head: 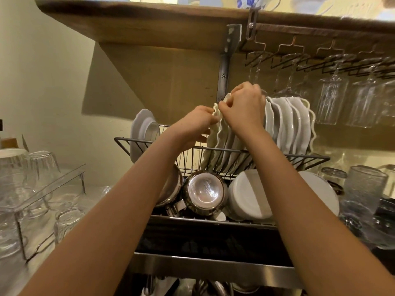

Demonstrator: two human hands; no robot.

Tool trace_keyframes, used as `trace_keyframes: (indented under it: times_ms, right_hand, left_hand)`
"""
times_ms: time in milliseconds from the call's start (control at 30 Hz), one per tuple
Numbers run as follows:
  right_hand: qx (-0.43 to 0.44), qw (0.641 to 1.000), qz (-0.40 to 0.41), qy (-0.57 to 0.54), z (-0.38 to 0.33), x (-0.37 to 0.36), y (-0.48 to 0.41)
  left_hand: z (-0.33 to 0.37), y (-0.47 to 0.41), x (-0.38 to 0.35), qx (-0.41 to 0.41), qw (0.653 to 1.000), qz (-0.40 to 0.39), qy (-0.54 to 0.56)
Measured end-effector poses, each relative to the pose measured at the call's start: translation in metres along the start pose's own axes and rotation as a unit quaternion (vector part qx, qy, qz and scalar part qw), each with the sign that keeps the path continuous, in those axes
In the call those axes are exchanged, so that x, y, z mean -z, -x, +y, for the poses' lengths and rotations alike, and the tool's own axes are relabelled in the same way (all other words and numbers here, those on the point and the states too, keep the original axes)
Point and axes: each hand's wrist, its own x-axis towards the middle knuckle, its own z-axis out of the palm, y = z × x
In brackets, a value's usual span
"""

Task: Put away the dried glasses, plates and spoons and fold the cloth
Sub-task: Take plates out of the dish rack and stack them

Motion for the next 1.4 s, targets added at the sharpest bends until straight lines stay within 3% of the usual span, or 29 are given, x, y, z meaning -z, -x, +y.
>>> trace_keyframes:
  times_ms: [233,500,833,1100,1400]
  right_hand:
    - [-0.003,1.0,-0.005,-0.023,0.002,0.004,0.002]
    - [-0.019,0.998,-0.017,-0.065,-0.003,0.012,0.008]
    - [-0.019,0.994,-0.035,-0.099,-0.01,0.03,0.027]
    - [-0.026,0.992,-0.053,-0.112,-0.019,0.044,0.051]
    - [-0.039,0.984,-0.065,-0.16,-0.01,0.062,0.076]
  left_hand:
    - [0.0,0.002,-0.003,0.019,0.999,-0.01,-0.047]
    - [0.001,0.005,-0.008,0.013,0.999,0.039,-0.022]
    - [0.003,0.01,-0.009,0.013,0.98,0.192,-0.055]
    - [0.011,0.037,-0.022,0.01,0.961,0.248,-0.122]
    - [0.016,0.068,-0.038,0.024,0.948,0.302,-0.094]
